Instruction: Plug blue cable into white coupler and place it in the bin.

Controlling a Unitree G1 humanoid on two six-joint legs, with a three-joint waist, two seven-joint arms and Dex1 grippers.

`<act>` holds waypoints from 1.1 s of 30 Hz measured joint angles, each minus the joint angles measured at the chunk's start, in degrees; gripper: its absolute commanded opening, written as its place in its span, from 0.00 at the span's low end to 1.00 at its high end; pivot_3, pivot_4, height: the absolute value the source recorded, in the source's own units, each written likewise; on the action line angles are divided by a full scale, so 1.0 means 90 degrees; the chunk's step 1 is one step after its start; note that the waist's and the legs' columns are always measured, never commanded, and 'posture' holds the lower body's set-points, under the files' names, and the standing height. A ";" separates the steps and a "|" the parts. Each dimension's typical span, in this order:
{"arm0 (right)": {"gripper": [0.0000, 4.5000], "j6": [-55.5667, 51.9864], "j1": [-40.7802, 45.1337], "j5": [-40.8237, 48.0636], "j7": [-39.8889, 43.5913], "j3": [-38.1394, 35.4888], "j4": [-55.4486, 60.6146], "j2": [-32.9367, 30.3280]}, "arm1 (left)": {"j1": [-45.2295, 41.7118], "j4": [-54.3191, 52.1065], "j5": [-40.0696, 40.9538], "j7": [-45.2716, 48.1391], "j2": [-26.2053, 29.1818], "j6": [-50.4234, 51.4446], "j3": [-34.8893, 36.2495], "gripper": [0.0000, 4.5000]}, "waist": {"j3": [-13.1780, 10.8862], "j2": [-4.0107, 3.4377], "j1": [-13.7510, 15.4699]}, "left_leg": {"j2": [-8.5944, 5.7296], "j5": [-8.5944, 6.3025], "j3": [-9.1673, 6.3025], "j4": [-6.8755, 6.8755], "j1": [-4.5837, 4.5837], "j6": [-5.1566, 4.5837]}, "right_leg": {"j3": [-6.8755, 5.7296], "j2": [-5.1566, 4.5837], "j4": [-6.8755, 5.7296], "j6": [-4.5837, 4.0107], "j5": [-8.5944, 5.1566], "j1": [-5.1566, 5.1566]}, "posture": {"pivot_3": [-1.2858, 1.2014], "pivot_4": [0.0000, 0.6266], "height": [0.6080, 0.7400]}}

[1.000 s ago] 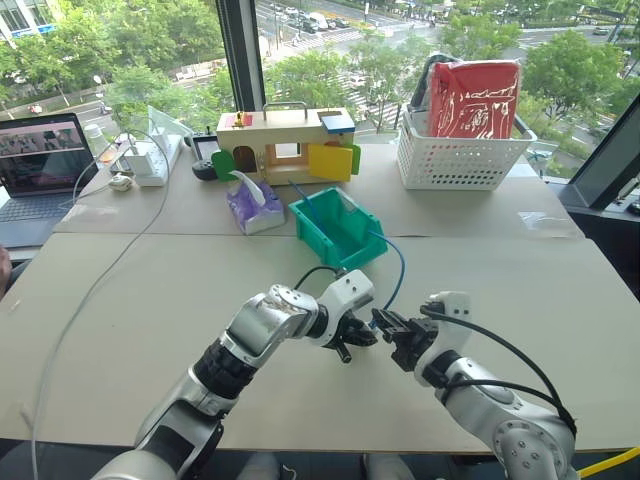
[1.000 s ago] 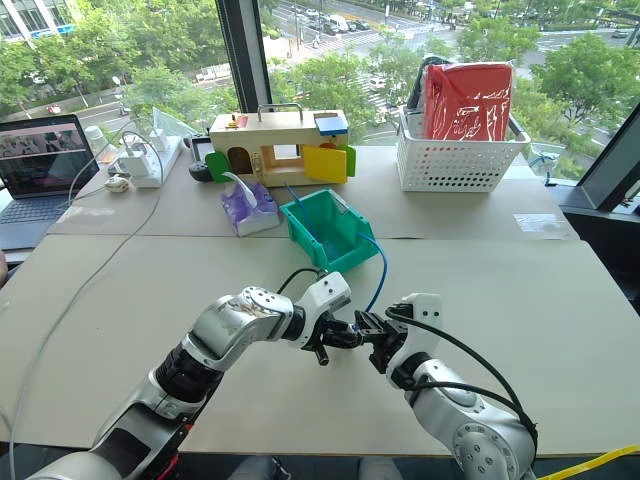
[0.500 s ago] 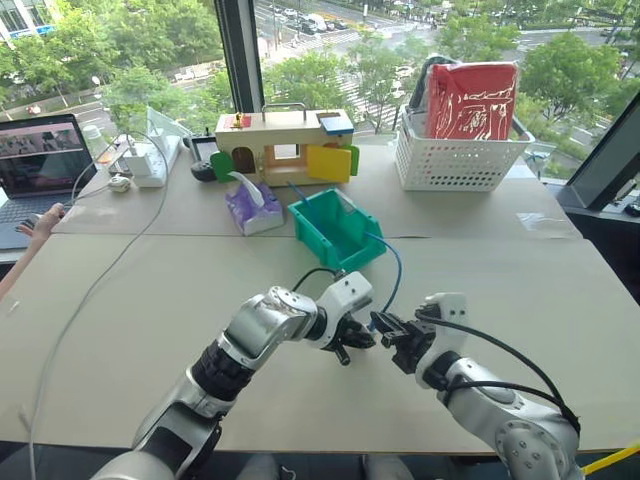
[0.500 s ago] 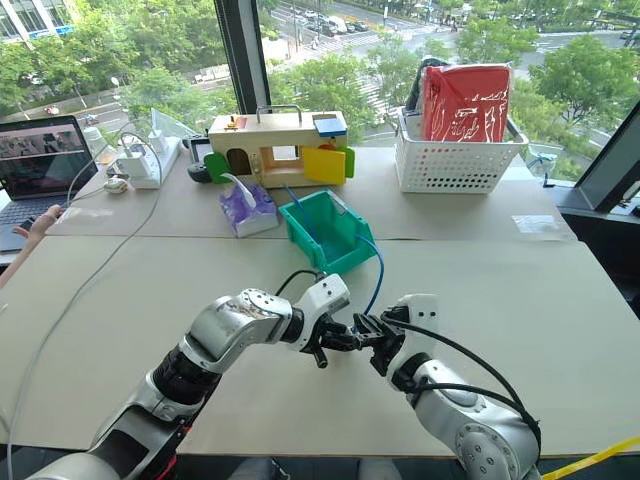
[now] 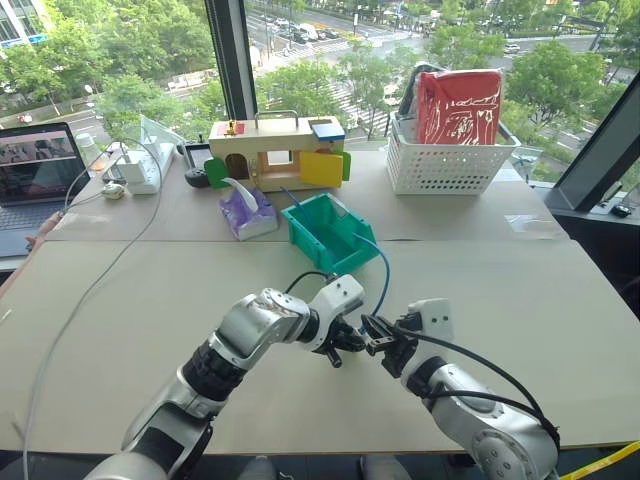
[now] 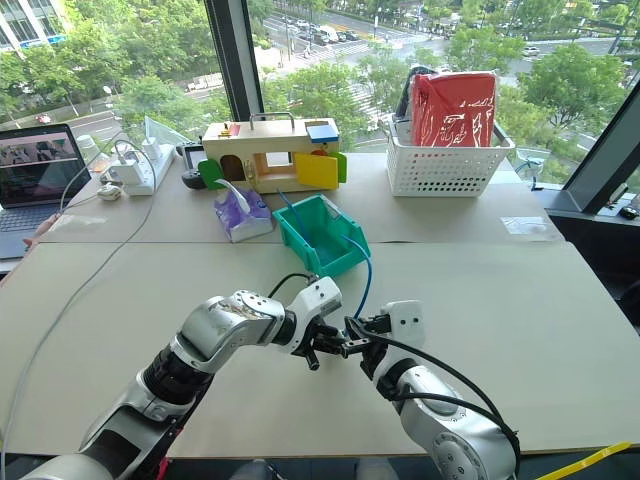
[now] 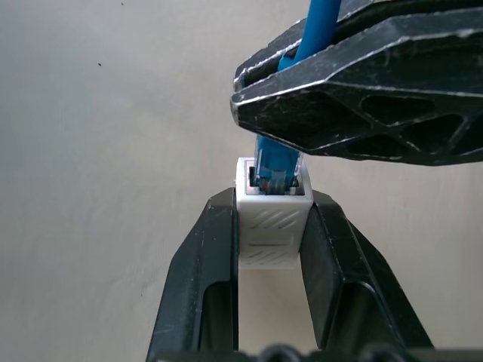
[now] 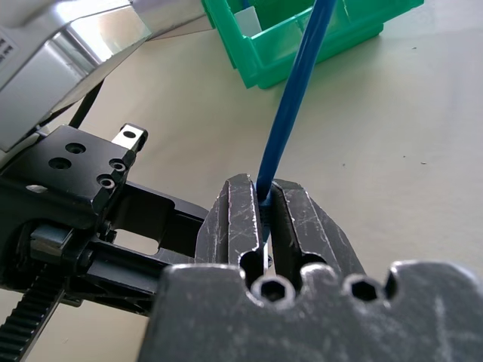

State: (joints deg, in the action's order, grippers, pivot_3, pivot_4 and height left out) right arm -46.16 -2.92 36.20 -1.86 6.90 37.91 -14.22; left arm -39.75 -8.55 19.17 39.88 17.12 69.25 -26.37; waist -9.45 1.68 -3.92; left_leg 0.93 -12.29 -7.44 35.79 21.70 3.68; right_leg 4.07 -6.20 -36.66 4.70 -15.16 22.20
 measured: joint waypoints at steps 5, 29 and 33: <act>0.00 -0.0045 0.0061 0.0026 0.0285 -0.0112 -0.0064 -0.0099 | -0.0047 0.0003 -0.0016 -0.0106 -0.0070 -0.0301 0.0103 0.58 | 0.0001 -0.0001 -0.0006 | -0.0001 0.0000 0.0001 0.0001 0.0002 0.0000 | 0.0001 0.0000 0.0001 0.0000 0.0000 0.0000 | 0.52 0.24 1.00; 0.00 -0.1611 0.4721 0.1359 0.1981 -0.1729 -0.3053 -0.2261 | 0.0885 -0.0556 0.0300 0.0795 0.1249 -0.2489 0.1496 0.99 | -0.0098 -0.0057 0.0052 | -0.0007 0.0001 -0.0002 0.0010 0.0079 0.0000 | 0.0001 0.0001 0.0009 -0.0043 0.0024 0.0057 | 0.52 0.24 1.00; 0.00 -0.0578 0.6023 0.0200 0.3099 -0.0576 -0.4696 -0.2193 | 0.0974 -0.0747 0.0271 0.0382 0.0914 -0.2558 0.1589 0.99 | -0.0102 -0.0055 0.0043 | -0.0007 0.0002 -0.0002 0.0013 0.0106 0.0001 | 0.0001 0.0000 0.0004 -0.0046 0.0026 0.0088 | 0.52 0.24 1.00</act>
State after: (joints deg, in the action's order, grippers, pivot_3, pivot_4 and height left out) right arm -51.36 51.28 38.00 26.03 1.72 -4.36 -33.95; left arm -30.98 -15.28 21.61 43.32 25.35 46.23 -12.07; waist -10.37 1.18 -3.53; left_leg 0.87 -12.27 -7.45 35.90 22.65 3.70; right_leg 4.07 -6.20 -36.62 4.29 -14.92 22.99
